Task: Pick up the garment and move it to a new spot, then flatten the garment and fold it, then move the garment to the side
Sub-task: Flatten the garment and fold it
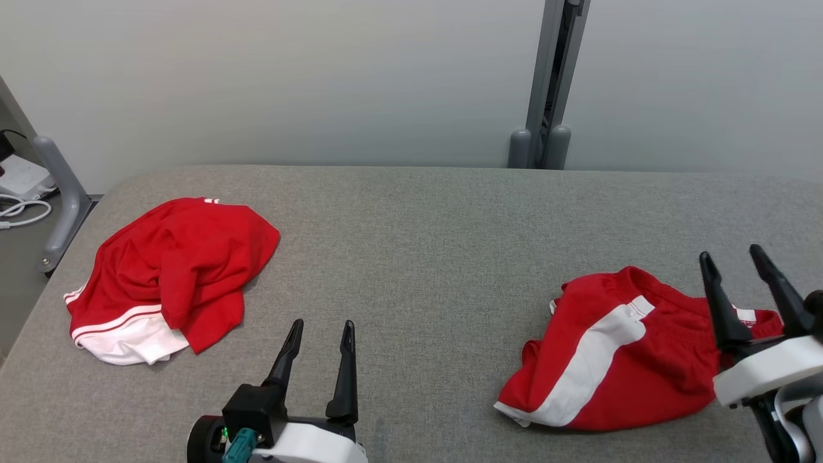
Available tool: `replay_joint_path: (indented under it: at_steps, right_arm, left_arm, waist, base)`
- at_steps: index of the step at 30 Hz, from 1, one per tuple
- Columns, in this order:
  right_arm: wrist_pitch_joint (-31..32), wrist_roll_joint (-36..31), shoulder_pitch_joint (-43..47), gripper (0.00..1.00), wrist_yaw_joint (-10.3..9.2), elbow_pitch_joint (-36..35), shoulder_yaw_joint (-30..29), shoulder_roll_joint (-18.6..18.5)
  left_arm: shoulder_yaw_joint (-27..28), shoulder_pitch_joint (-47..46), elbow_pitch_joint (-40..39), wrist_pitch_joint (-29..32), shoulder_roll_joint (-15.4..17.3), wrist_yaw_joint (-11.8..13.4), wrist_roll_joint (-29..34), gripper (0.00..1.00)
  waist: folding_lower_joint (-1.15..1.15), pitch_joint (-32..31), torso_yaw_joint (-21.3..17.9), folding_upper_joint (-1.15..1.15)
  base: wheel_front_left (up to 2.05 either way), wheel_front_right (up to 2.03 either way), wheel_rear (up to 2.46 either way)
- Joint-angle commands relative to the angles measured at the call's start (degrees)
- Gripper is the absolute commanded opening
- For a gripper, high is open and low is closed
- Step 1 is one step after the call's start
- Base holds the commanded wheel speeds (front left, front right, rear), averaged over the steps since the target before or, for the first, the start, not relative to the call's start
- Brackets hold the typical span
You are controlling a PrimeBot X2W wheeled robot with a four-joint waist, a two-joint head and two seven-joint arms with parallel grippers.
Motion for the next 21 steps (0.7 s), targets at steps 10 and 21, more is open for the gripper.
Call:
replay_joint_path:
  at_steps: [10,21]
  right_arm:
    - [0.0,-3.9,5.6,1.00,-0.02,-3.8,-0.1,2.9]
    - [0.0,-3.8,5.2,1.00,-0.02,-1.9,-1.0,2.9]
  left_arm:
    - [0.6,0.2,0.1,-0.2,0.2,-0.3,0.5,1.00]
    - [-0.8,-0.3,0.5,-0.2,0.2,-0.3,0.9,1.00]
  waist:
    - [0.00,0.1,0.3,0.00]
    - [0.00,1.1,2.1,0.00]
  base:
    - [0.00,0.00,0.00]
    - [0.00,0.00,0.00]
